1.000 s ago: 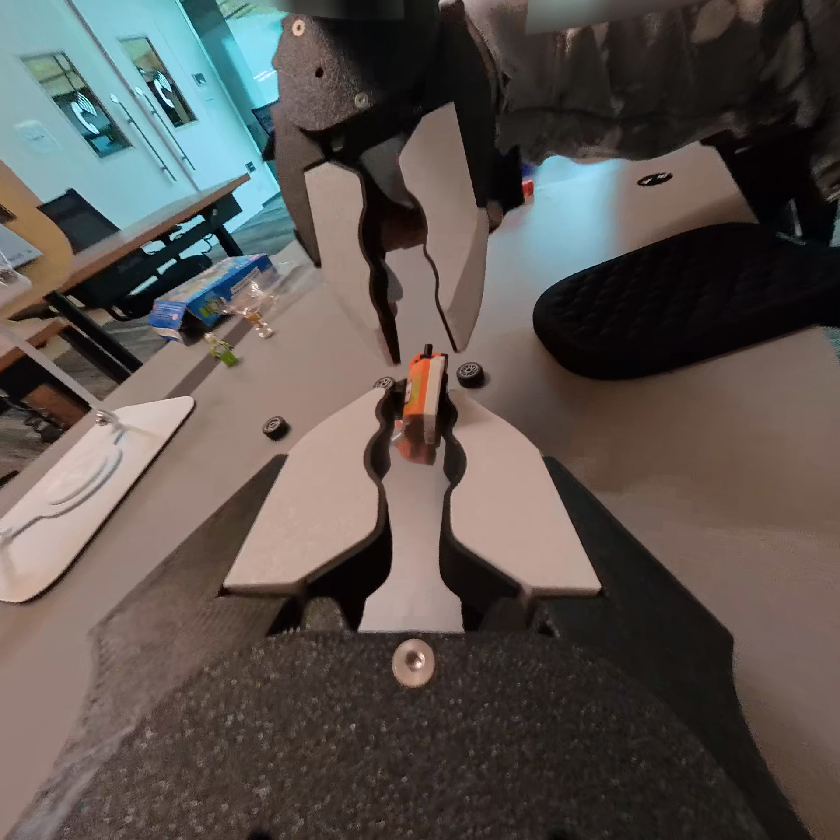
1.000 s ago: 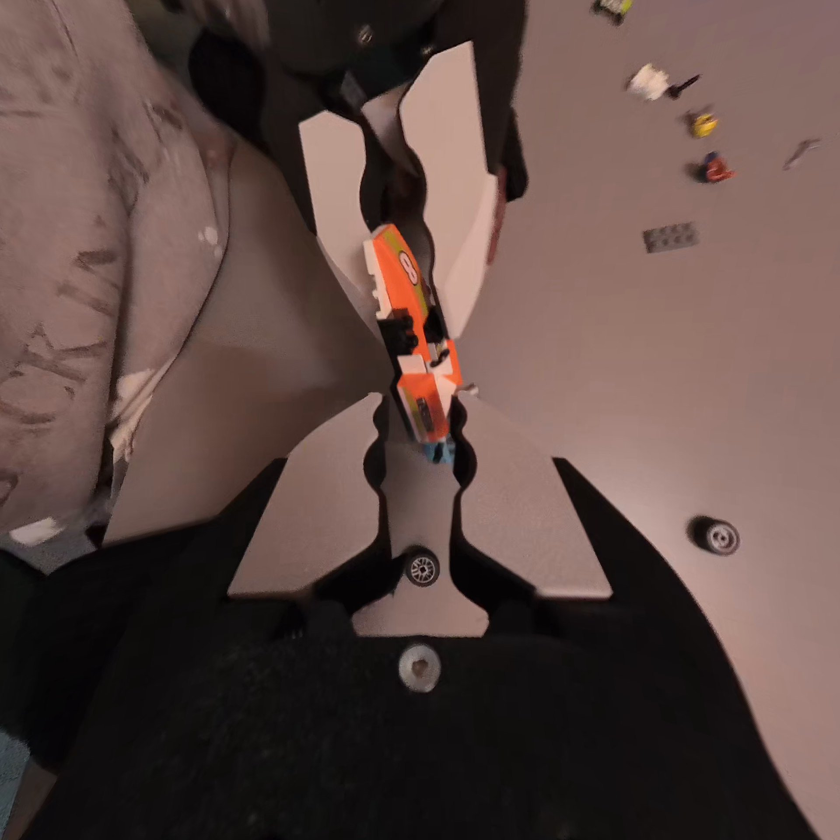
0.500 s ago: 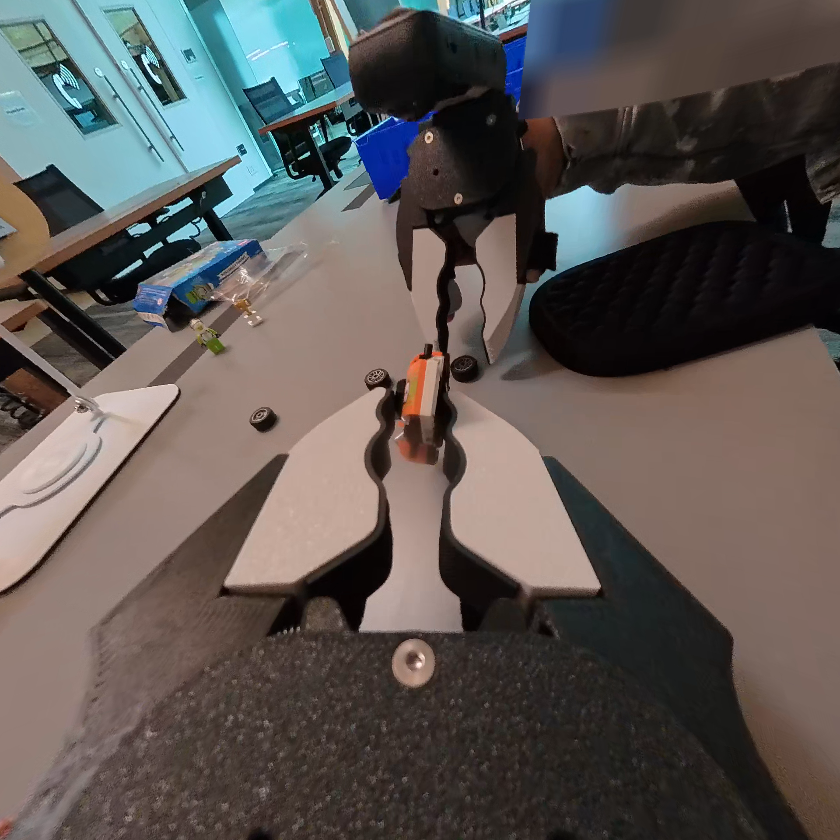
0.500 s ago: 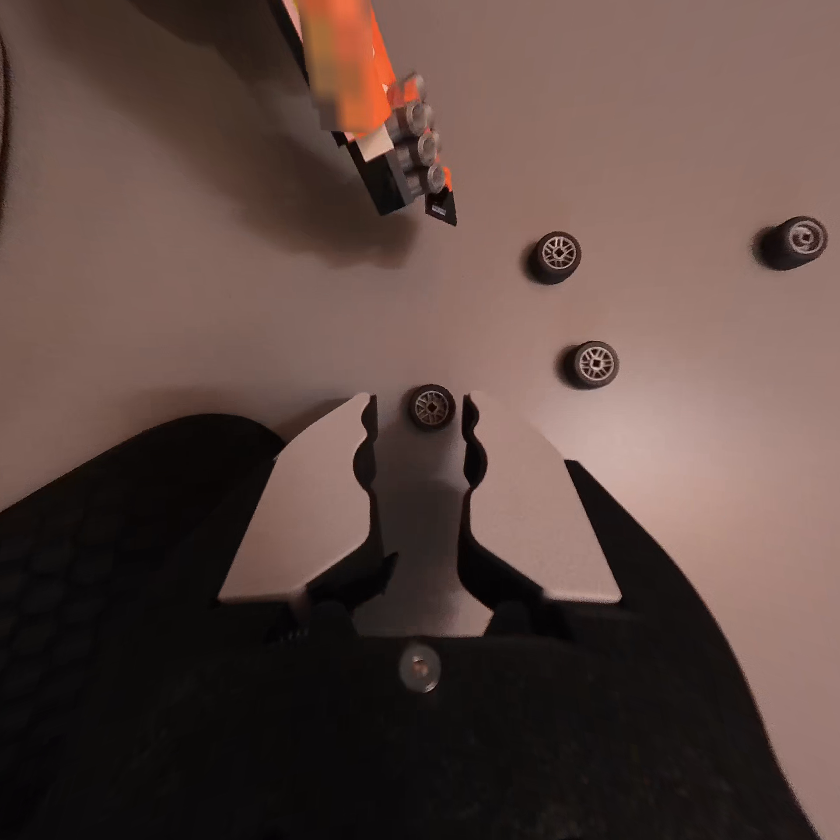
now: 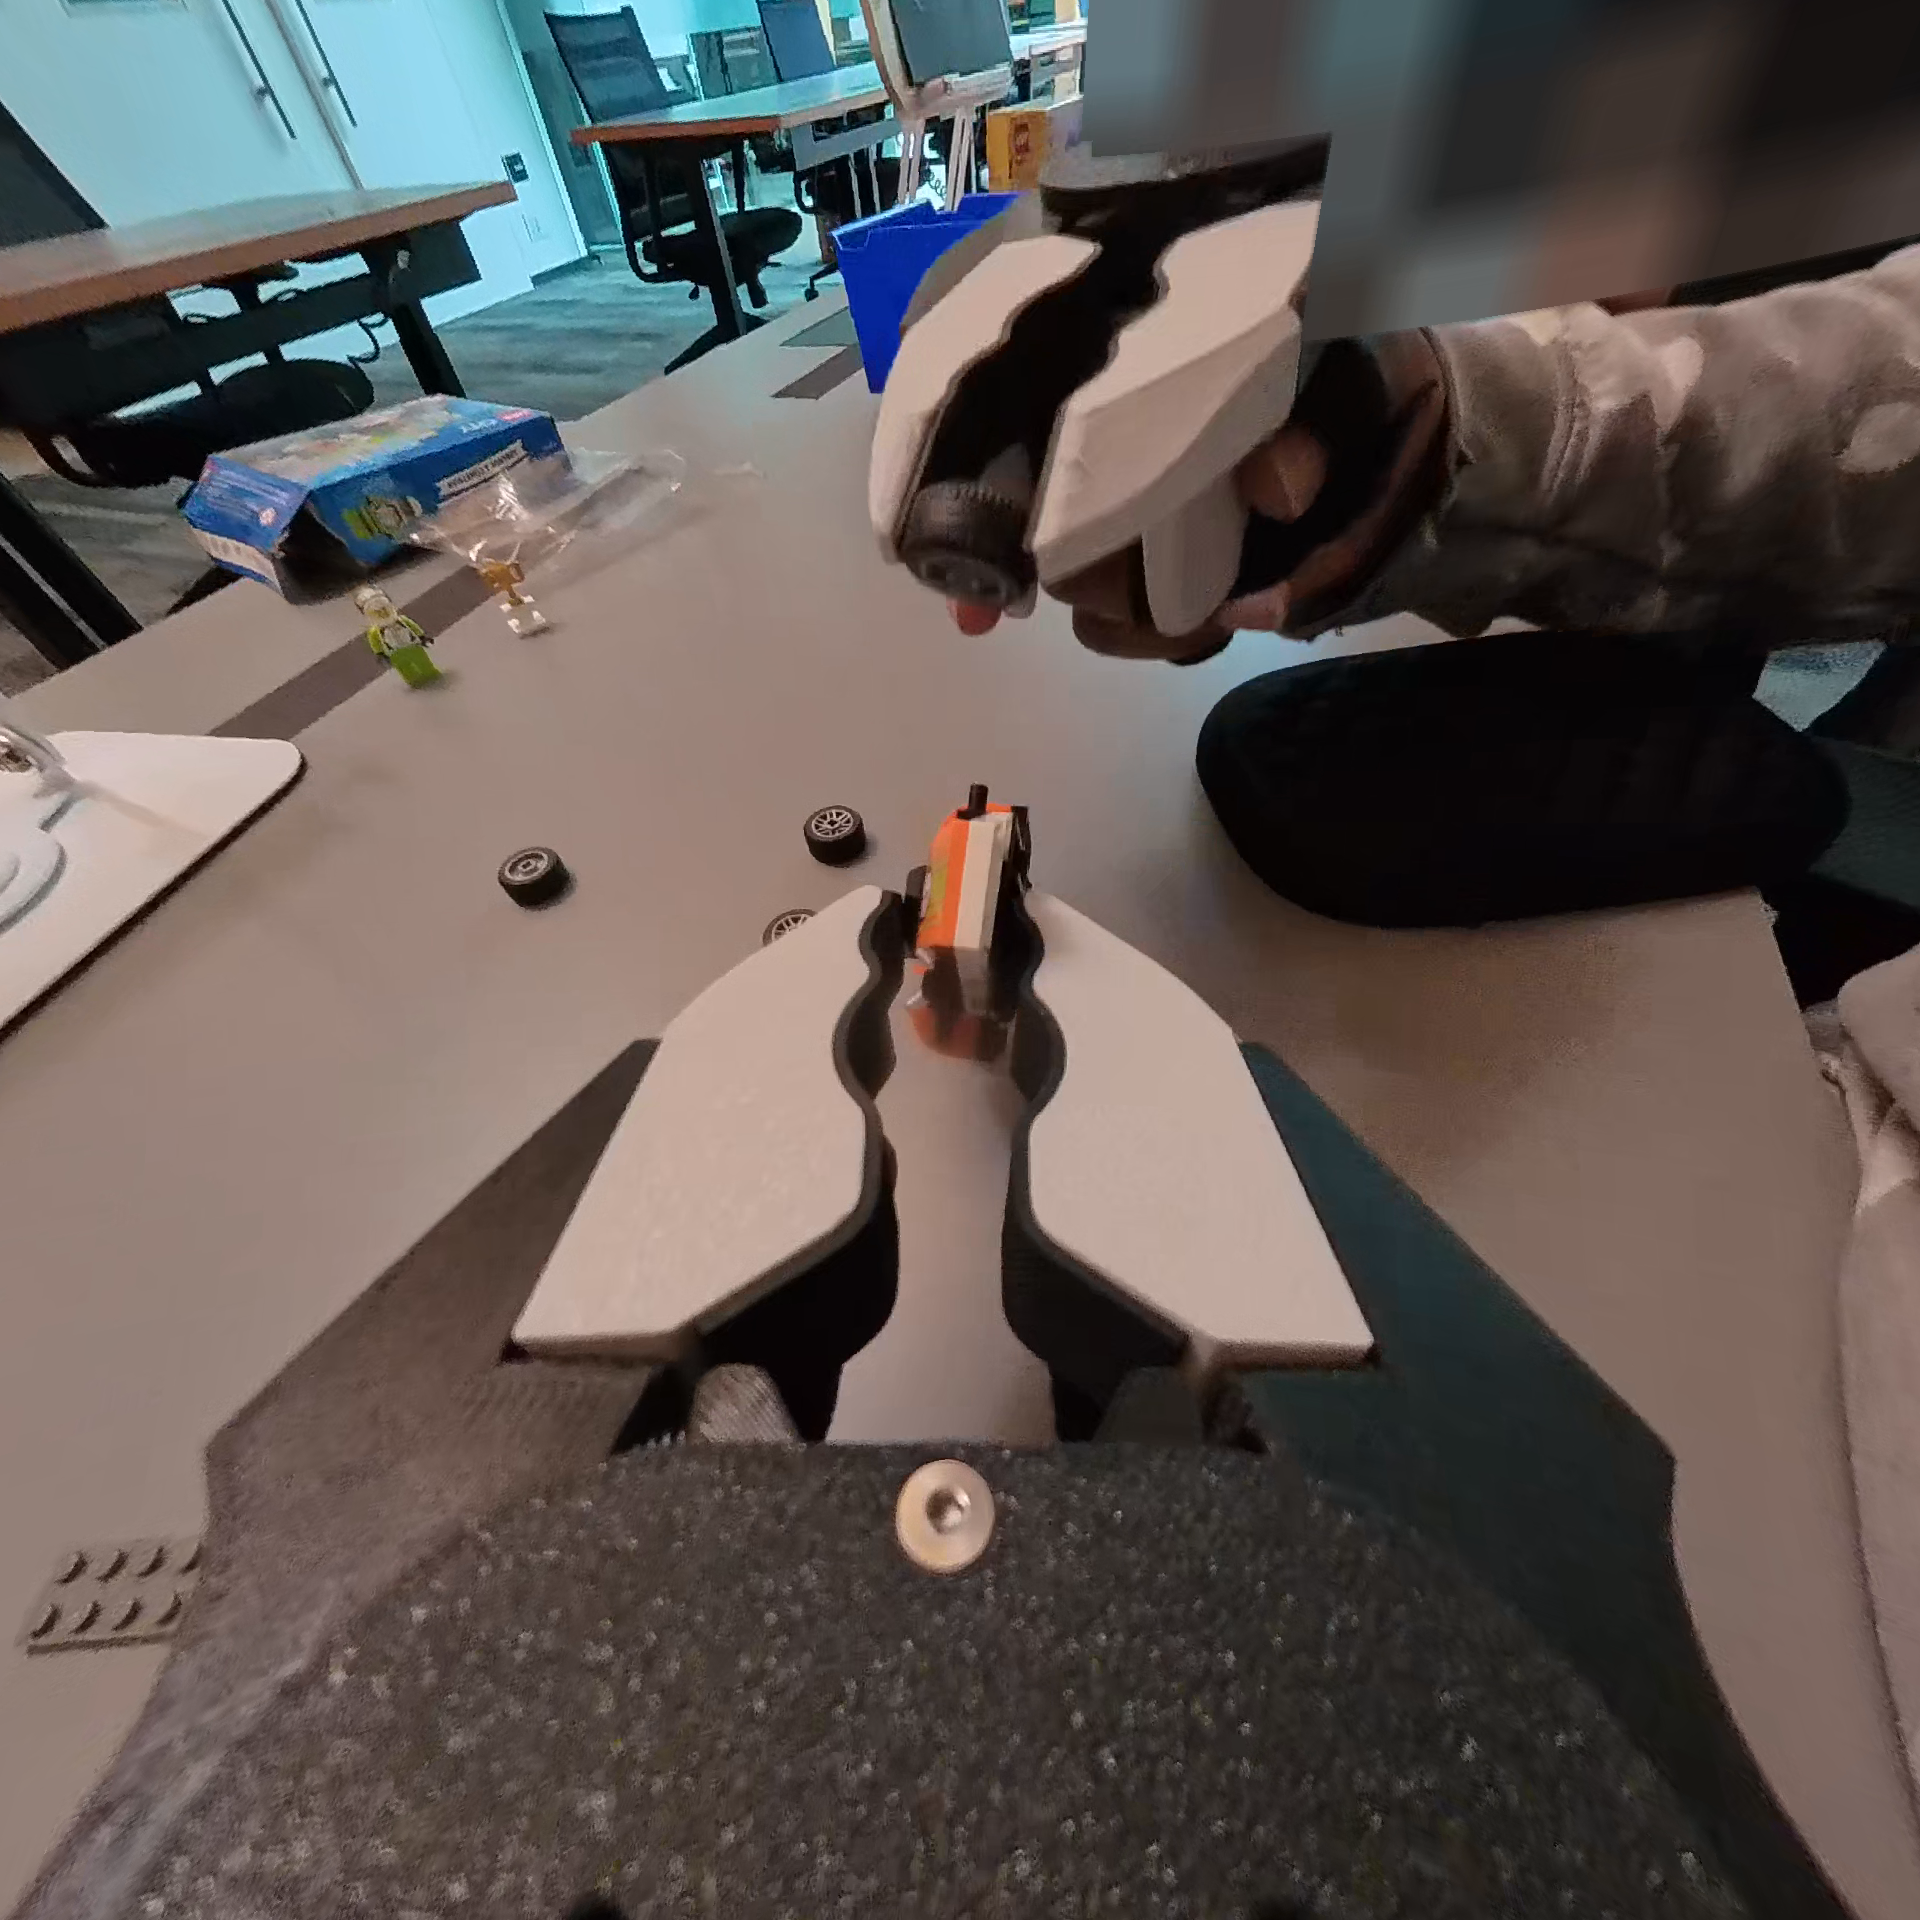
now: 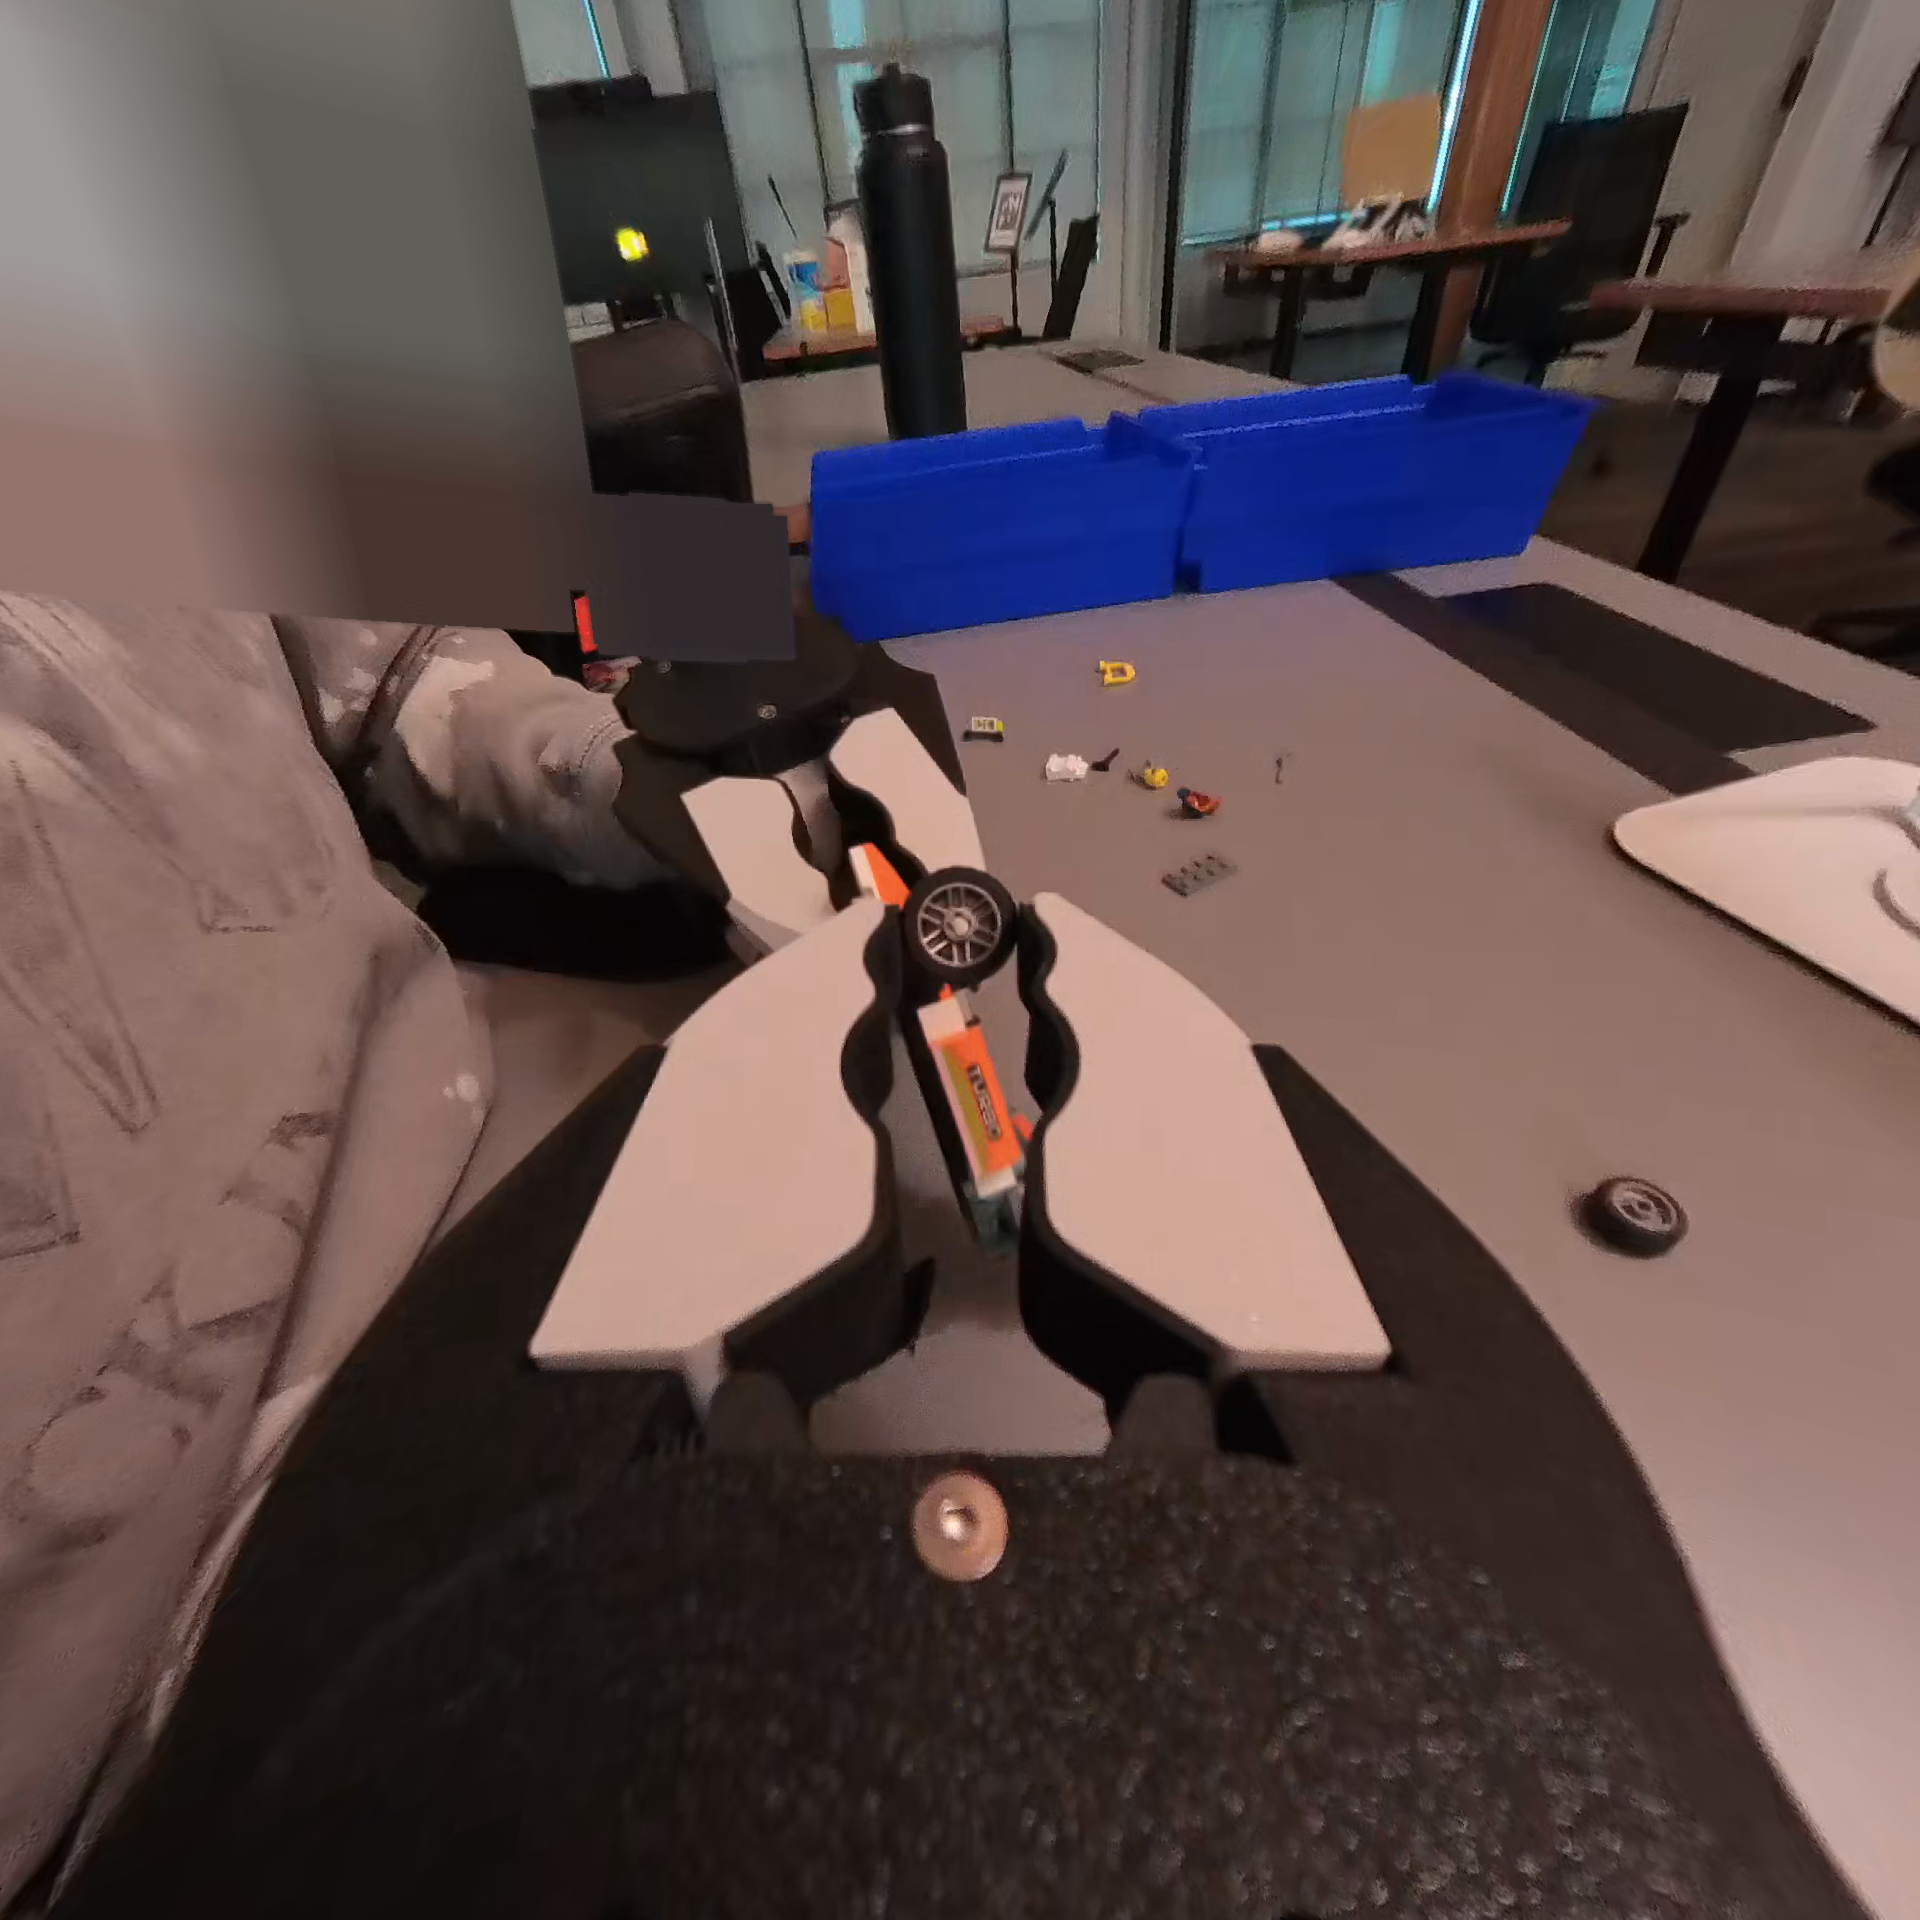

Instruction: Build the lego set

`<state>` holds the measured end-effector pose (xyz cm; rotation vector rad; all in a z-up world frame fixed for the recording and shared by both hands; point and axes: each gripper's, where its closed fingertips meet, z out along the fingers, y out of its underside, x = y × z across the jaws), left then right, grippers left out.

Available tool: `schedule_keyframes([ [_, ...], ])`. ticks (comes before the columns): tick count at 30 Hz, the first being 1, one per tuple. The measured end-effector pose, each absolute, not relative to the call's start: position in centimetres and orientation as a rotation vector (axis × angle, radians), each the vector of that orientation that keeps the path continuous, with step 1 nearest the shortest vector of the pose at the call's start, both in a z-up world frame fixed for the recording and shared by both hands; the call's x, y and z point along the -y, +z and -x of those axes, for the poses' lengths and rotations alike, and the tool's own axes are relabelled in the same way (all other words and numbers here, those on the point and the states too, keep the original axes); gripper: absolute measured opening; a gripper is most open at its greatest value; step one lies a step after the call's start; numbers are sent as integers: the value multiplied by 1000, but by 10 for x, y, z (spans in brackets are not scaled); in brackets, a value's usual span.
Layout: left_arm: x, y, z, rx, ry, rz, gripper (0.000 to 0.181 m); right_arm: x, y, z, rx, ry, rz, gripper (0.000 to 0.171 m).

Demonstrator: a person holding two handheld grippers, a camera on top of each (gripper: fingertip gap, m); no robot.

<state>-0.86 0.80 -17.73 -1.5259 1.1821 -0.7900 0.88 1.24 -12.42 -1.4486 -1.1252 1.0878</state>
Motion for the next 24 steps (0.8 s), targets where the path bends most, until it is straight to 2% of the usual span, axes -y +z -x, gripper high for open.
schedule_keyframes([
  [10,-8,-169,10,-1175,-783,1612,19,-9,-143,9,1050,1293,1474,21],
  [24,0,-169,4,-1075,-1149,1811,18,-11,-139,10,831,1782,1531,21],
])
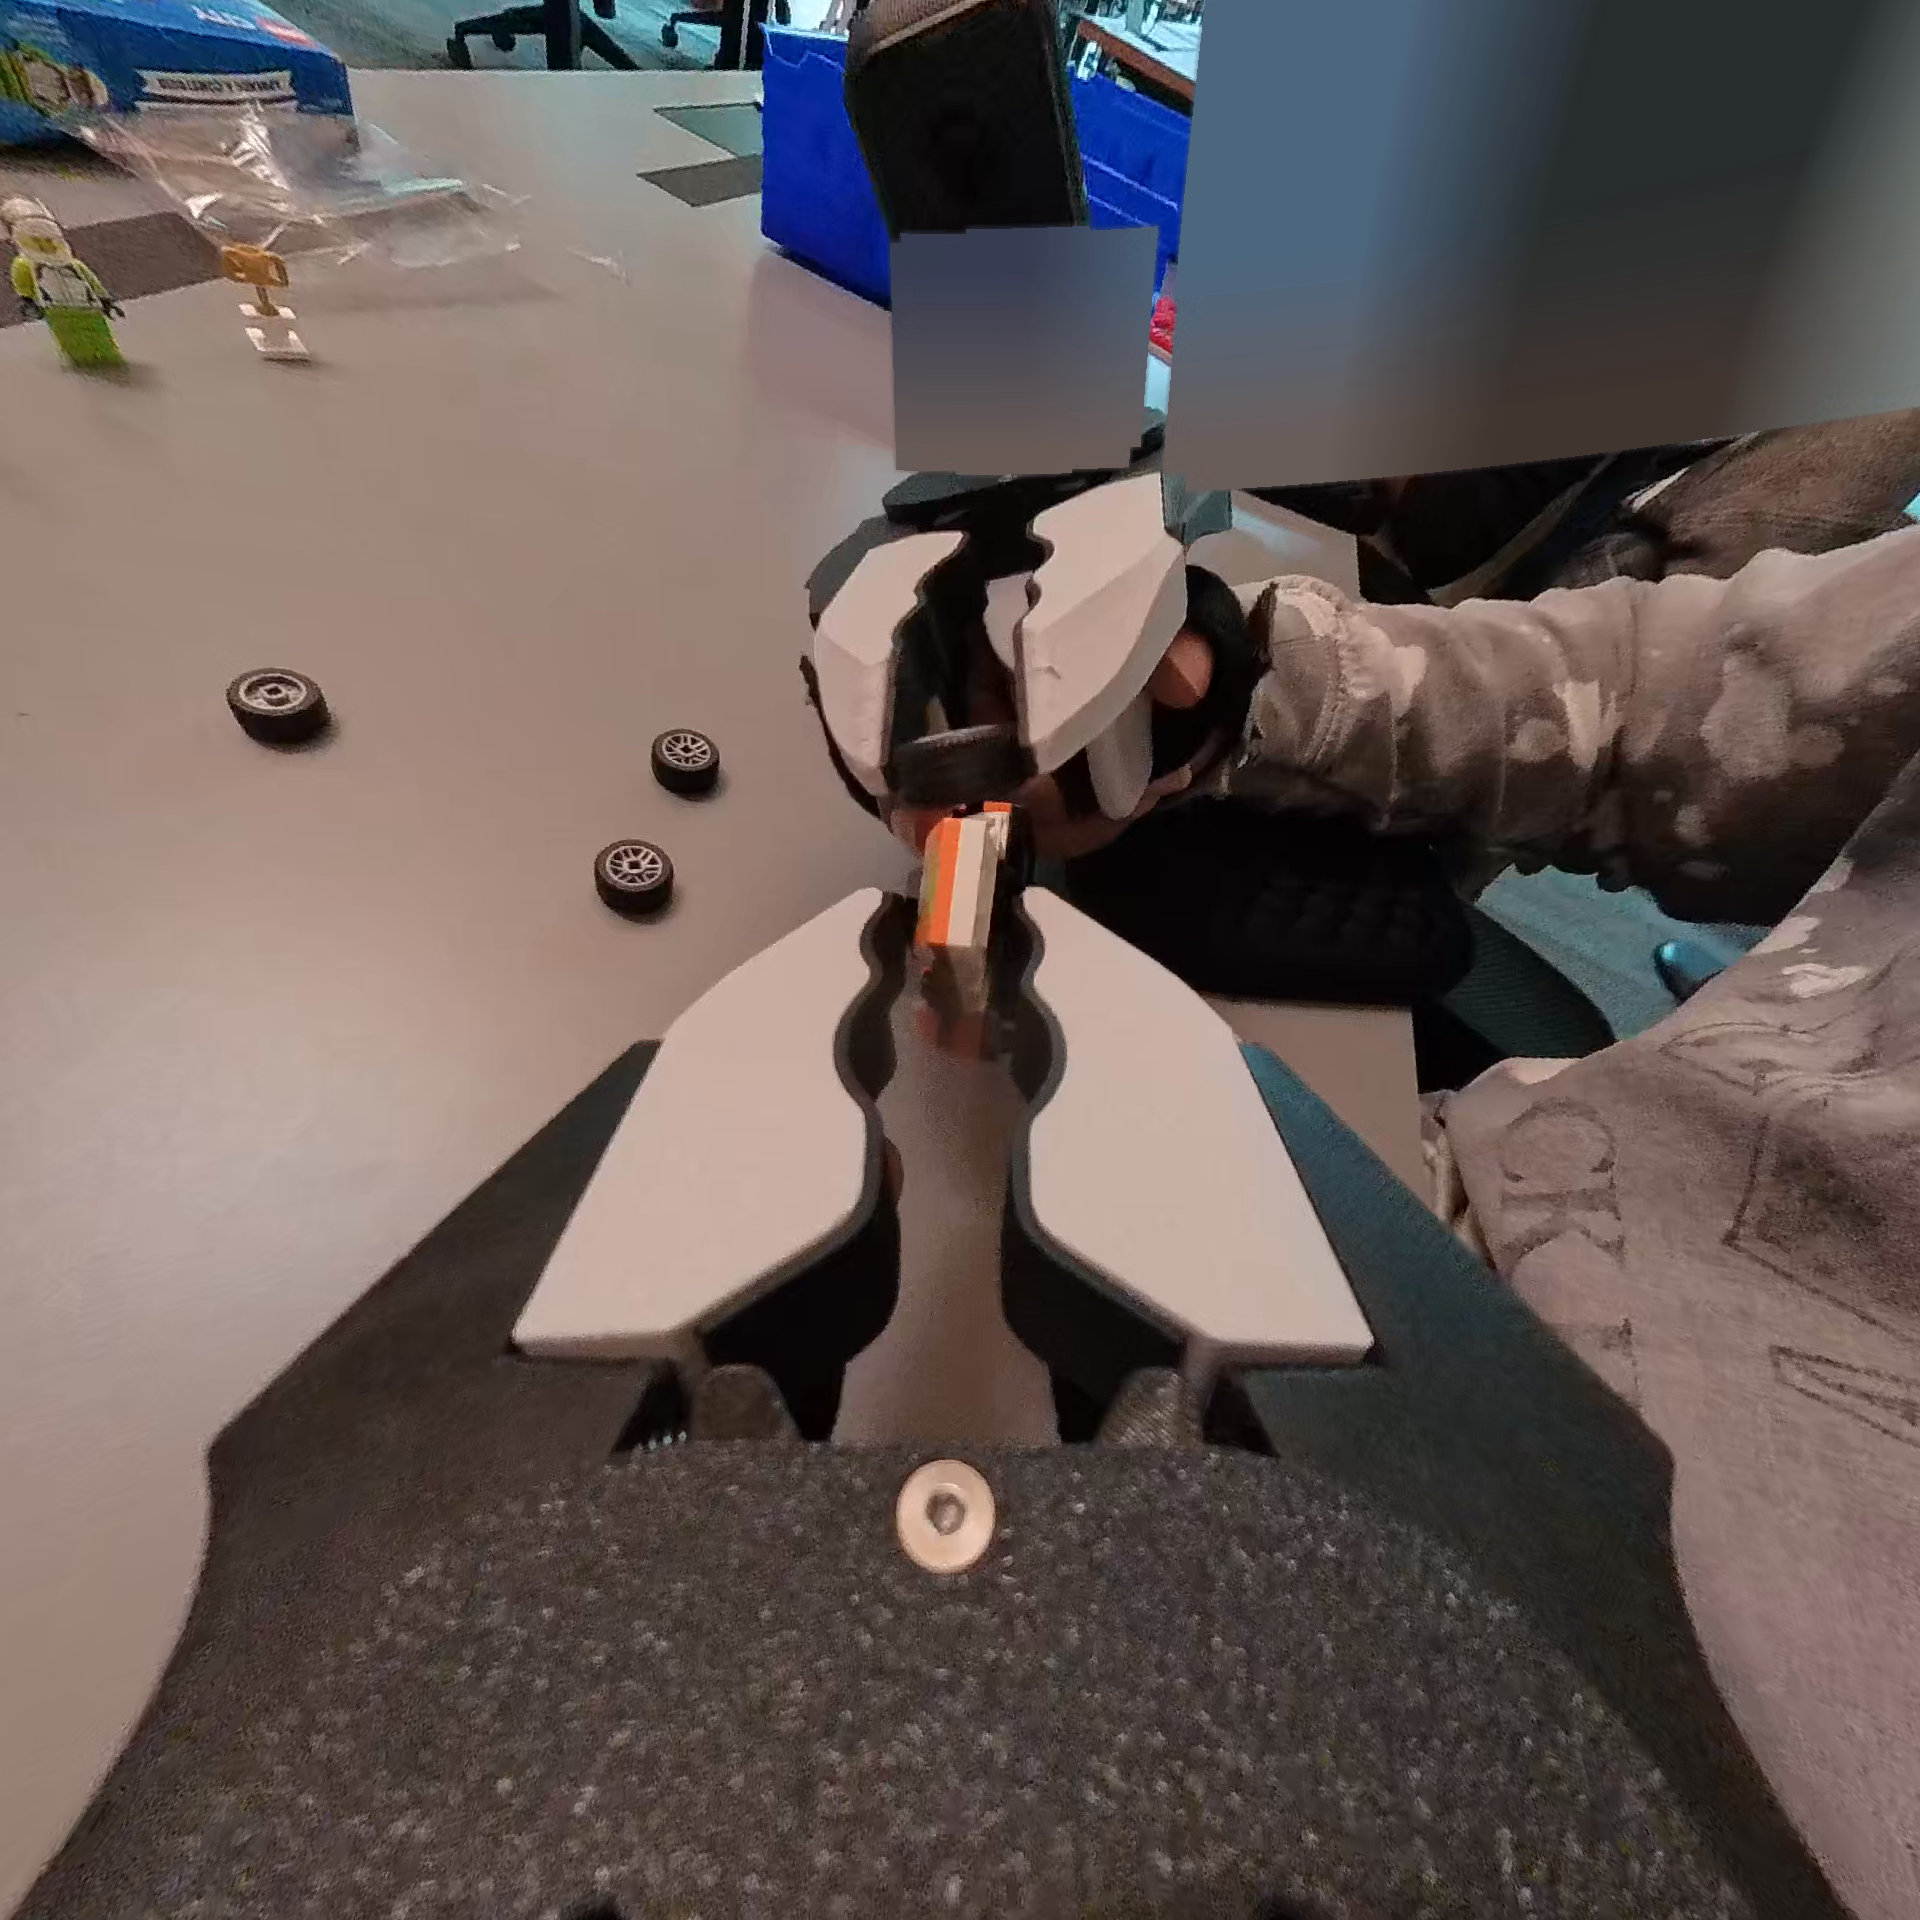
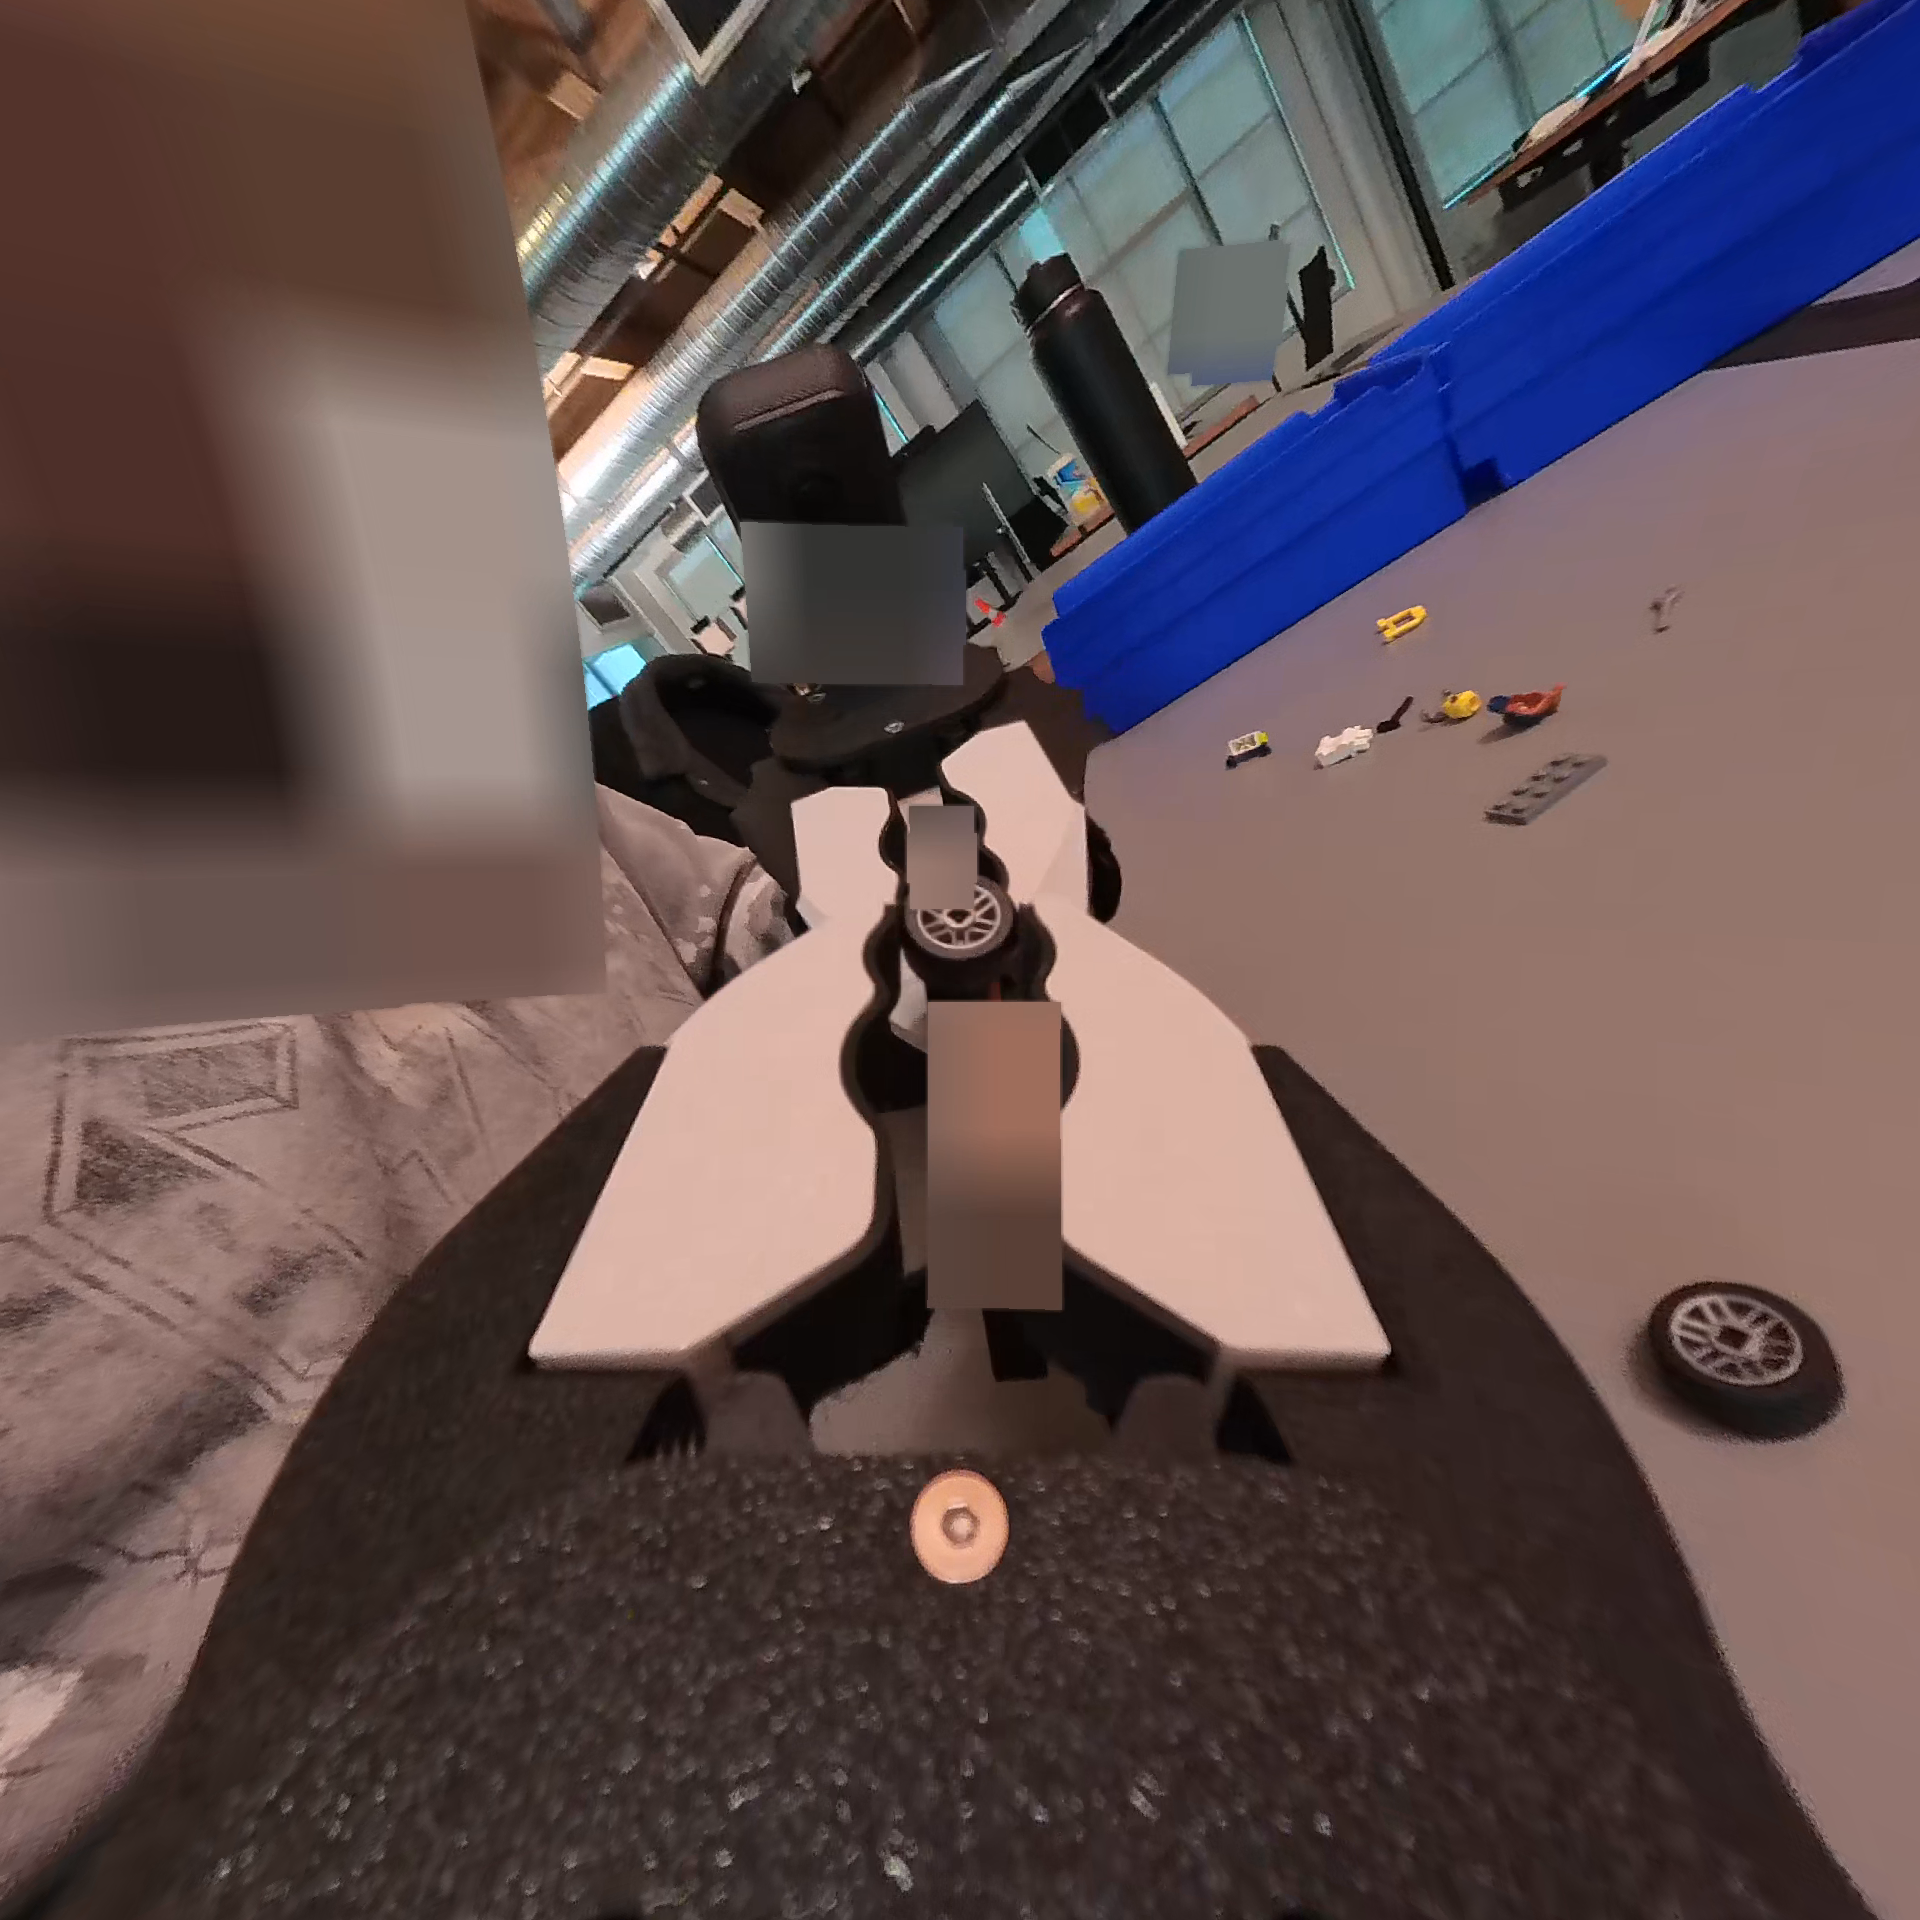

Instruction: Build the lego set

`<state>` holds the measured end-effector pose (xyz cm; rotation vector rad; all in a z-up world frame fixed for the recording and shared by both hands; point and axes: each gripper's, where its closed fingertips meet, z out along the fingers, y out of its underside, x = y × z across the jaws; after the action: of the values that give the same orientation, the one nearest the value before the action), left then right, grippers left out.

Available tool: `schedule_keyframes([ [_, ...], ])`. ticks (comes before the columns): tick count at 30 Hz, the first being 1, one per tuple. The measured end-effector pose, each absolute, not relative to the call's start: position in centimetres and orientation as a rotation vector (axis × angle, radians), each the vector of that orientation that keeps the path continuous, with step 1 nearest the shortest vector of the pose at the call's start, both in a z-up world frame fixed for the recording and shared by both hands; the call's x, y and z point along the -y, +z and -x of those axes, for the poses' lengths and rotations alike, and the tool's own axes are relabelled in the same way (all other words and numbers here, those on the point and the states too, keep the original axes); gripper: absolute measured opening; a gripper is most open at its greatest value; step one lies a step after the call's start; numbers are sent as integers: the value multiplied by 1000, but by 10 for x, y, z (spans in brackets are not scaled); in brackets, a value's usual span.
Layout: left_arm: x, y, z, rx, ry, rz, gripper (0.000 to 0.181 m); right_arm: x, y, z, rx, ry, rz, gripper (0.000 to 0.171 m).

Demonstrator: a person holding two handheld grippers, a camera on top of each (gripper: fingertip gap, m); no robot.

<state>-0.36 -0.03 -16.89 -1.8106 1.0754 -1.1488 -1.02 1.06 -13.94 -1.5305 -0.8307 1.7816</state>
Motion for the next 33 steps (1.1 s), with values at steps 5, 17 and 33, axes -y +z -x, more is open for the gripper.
schedule_keyframes([
  [5,-3,-165,7,-997,-1267,1835,18,-13,-134,10,742,1903,1514,21],
  [17,-1,-162,5,-906,-1419,1867,18,-16,-137,9,784,1808,1536,21],
  [33,-2,-163,7,-740,-1667,1917,18,-20,-141,13,756,1844,1564,21],
])
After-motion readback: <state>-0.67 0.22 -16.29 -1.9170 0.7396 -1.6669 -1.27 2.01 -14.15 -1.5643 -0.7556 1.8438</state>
